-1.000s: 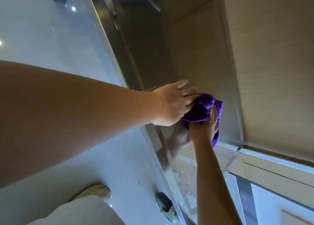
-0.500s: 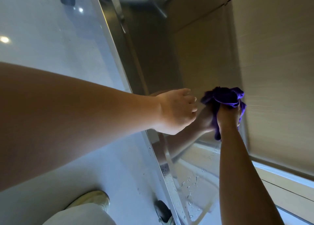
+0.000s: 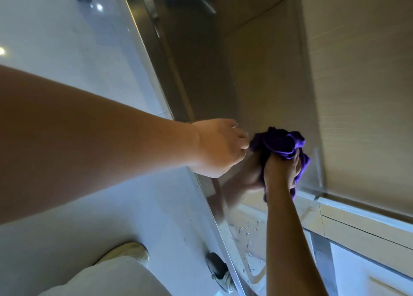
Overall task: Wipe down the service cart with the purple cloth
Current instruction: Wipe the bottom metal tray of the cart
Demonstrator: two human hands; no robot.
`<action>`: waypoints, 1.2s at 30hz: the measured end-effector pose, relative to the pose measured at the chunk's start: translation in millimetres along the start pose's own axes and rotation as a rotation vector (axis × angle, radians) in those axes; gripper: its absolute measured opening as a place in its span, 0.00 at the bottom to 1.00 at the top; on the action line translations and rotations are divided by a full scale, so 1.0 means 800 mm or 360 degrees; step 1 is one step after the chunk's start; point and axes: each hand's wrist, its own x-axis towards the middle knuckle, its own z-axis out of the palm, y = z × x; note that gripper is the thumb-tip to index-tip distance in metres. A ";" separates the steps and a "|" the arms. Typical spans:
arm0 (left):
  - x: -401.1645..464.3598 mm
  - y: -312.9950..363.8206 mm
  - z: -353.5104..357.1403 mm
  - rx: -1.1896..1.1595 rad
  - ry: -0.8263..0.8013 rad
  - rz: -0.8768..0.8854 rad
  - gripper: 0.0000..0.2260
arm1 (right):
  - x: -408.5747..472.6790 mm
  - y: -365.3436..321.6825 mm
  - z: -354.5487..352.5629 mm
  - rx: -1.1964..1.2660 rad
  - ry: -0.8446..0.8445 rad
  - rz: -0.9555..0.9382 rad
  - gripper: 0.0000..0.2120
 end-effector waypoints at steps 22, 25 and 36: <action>-0.011 0.004 -0.001 -0.0001 0.0011 -0.0105 0.28 | -0.242 0.046 -0.015 -0.0340 0.0162 -0.0790 0.30; -0.008 0.003 -0.001 -0.0015 0.0003 -0.0122 0.26 | -0.249 0.086 -0.031 -0.0418 0.0138 -0.0609 0.29; 0.003 -0.008 -0.028 -0.0885 -0.0513 -0.0295 0.28 | -0.266 0.028 -0.003 -0.0558 0.0188 -0.0754 0.30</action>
